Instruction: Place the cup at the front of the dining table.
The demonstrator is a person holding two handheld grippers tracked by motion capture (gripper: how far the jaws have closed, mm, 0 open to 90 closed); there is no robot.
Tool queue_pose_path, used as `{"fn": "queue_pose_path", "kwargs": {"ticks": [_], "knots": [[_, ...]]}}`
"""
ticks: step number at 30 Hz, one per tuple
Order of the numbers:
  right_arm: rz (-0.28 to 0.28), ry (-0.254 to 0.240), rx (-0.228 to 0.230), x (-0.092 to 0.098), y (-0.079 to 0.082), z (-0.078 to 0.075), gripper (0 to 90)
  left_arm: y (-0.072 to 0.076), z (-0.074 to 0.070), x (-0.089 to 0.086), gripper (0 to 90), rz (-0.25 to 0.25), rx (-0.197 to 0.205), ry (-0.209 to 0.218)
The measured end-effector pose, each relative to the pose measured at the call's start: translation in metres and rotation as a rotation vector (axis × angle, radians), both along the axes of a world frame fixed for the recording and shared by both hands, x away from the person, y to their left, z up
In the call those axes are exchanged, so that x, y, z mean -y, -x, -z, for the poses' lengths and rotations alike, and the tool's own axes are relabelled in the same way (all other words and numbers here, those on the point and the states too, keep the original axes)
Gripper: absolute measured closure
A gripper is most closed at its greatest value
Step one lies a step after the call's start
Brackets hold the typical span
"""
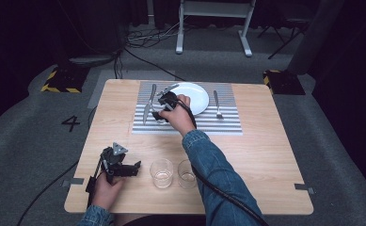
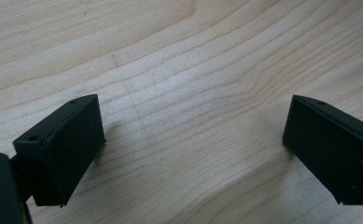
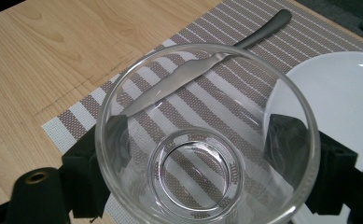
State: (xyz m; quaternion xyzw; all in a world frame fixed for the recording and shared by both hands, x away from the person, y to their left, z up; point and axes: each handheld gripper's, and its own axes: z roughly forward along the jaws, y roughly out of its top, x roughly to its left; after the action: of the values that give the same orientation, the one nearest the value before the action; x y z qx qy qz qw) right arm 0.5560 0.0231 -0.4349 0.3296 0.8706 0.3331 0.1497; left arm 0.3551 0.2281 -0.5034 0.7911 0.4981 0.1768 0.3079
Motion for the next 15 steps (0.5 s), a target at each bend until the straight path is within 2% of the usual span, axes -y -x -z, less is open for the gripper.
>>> {"fn": "queue_pose_path", "kwargs": {"ticks": [7,15], "knots": [[-0.01,-0.003,-0.009,-0.007,0.0,0.01,19.9,0.0,0.0,0.0,5.5,0.001,-0.001,0.0],[-0.004,-0.005,-0.019,-0.005,0.0,0.015,19.8,0.0,0.0,0.0,5.5,0.001,-0.001,0.0]]}}
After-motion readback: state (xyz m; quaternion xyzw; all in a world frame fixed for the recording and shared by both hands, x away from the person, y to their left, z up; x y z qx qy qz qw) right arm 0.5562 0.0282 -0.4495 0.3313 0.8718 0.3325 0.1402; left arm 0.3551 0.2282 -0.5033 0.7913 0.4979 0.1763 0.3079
